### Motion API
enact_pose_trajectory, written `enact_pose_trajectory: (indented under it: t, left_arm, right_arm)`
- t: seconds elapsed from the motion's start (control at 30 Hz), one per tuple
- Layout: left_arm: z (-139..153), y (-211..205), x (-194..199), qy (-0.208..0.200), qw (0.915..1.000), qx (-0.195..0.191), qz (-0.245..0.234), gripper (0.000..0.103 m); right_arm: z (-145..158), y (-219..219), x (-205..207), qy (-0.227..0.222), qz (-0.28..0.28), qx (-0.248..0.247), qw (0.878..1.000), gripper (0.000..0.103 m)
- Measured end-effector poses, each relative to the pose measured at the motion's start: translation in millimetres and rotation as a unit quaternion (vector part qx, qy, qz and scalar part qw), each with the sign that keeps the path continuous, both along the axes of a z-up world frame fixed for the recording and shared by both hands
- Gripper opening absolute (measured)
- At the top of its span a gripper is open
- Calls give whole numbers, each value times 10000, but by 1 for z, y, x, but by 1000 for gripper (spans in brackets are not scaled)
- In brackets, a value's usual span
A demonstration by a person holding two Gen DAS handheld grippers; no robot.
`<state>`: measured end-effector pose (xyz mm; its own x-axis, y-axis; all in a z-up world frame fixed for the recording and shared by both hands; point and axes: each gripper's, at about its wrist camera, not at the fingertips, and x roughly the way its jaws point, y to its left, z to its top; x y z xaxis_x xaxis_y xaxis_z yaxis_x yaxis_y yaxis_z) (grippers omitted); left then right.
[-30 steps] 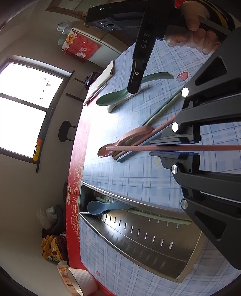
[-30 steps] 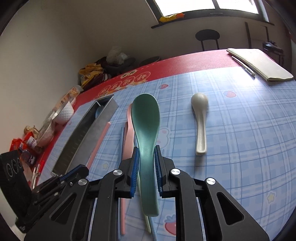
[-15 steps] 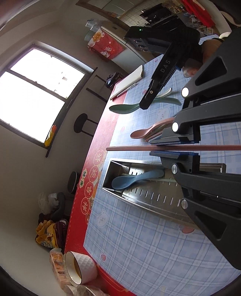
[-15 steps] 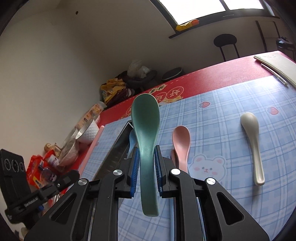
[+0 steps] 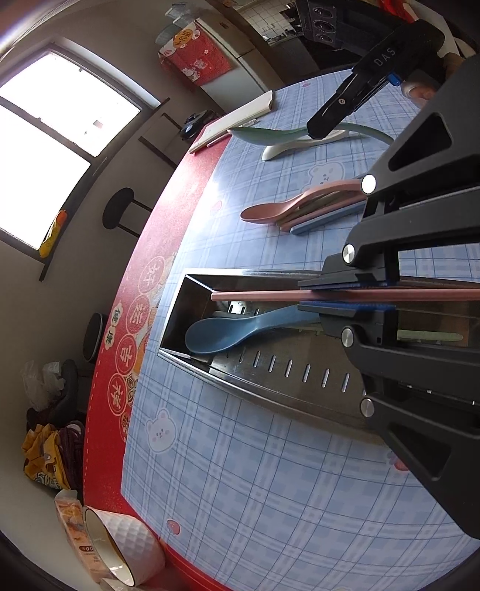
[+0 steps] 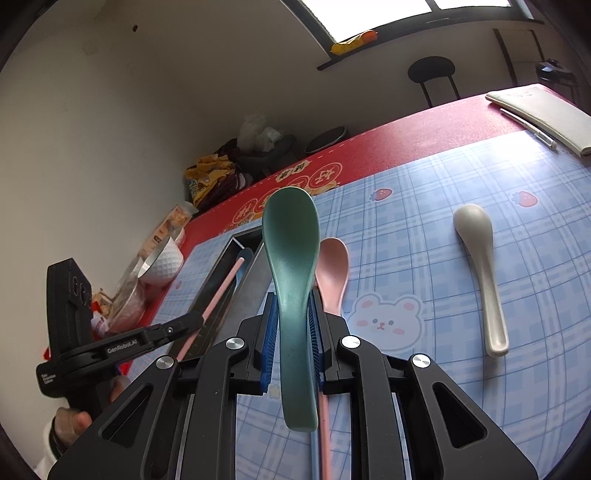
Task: Organize utensils
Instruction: 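Lower the pink chopstick into the steel tray and open the left tool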
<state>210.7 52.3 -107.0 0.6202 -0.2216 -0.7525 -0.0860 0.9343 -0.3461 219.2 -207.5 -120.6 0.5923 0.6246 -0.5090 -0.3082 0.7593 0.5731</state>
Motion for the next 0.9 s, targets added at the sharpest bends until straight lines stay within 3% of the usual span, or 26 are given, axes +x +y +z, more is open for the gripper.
enact_pose_trajectory:
  t: [0.63, 0.9]
  left_arm:
    - [-12, -15, 36, 550, 9967, 508, -322, 6]
    - [-9, -16, 33, 446, 9963, 575, -447, 7]
  right_arm:
    - [1, -2, 0, 30, 30, 79, 10000, 17]
    - [1, -1, 0, 56, 49, 85, 9999, 17]
